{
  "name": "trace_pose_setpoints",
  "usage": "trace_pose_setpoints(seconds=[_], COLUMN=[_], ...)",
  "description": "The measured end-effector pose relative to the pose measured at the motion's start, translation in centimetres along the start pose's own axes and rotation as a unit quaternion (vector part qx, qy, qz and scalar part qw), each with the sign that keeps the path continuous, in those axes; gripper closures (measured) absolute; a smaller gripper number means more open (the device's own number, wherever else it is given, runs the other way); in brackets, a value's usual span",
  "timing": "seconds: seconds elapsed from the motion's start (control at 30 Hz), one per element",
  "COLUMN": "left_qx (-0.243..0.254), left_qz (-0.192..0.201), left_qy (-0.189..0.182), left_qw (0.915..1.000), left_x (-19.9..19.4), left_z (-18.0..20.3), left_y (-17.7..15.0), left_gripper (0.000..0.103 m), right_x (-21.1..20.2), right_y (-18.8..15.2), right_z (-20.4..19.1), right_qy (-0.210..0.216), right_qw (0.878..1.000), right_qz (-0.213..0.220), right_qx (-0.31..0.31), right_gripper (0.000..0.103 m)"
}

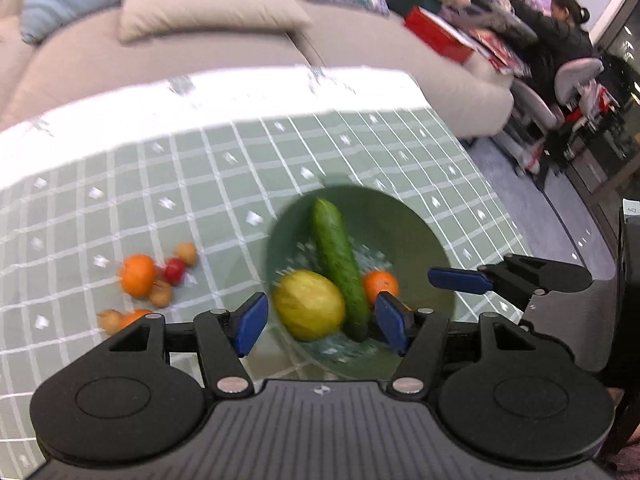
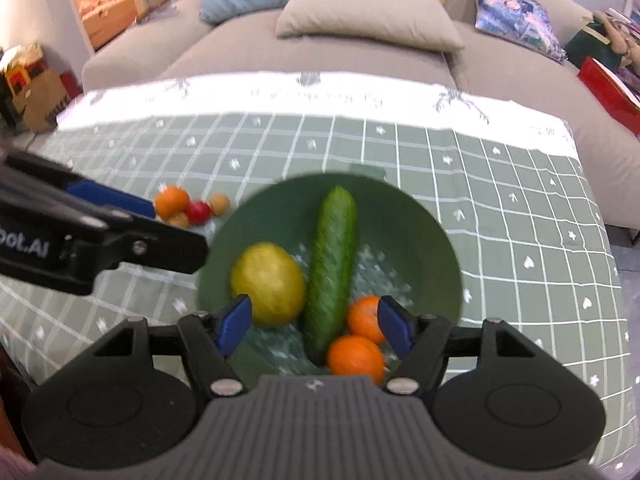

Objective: Organize fruits
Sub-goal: 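Open the left tool to drop the pear while the right tool releases the orange, then move both open tools back to the remaining fruit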

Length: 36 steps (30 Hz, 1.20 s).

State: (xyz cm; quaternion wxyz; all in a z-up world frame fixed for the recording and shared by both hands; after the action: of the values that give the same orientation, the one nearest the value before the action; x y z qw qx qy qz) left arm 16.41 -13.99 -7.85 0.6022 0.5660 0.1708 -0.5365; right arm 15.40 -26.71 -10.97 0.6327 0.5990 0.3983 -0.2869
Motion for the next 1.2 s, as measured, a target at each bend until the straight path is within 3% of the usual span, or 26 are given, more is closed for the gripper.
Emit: trace_pose_setpoints(seconds=[0.2,0.43,0.5,0.73,0.9,1.2], left_qx=[-0.002,-0.044,-0.054,-0.085,-0.102,-0.143], left_qz=[0.055,0.094,0.102,0.078,0.058,0.042], left_qy=[0.043,0.065,0.076,0.082,0.072,0.062], left_qw=[0.9976,0.9925,0.9904,0.9899,0.9905,0.9868], left_x=[-3.3,-5.8,-6.2,-5.2,-4.0,-2.0], left_z=[-3.7,-7.9,-9.1,-11.3,-12.4,-13.8], left_y=[-0.4,-2.0,-2.8,-6.2,-7.6,-7.0], left_gripper=[0.031,0.031,0.031,0.033,0.038,0.038], right_x=[-0.6,-1.0,-0.9,0.1,0.6,3.2], right_y=[1.5,2.1,2.0,0.7,0.1,1.0], right_z=[-3.2,-7.8,-9.1,-12.0,-12.9,-13.6], right_qy=[0.014,0.027,0.033,0.044,0.064,0.063], right_qw=[0.999,0.997,0.996,0.995,0.992,0.989], right_qz=[0.039,0.075,0.081,0.075,0.070,0.061], right_qx=[0.035,-0.004,-0.014,-0.053,-0.083,-0.119], right_gripper=[0.037,0.038,0.046,0.057,0.073,0.074])
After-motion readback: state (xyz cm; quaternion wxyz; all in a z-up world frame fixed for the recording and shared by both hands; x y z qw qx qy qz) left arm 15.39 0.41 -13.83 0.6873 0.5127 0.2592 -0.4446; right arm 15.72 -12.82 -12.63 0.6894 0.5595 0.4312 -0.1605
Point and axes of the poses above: each gripper's, at about its wrist camera, not at the fingertips, and x roughly the way its jaws point, z to its right, y to its top, the point moved 8 cm from there along x, roughly the way its jaws point, and after that the axes turned 3 degrees about -y, right-handed, at the moved point
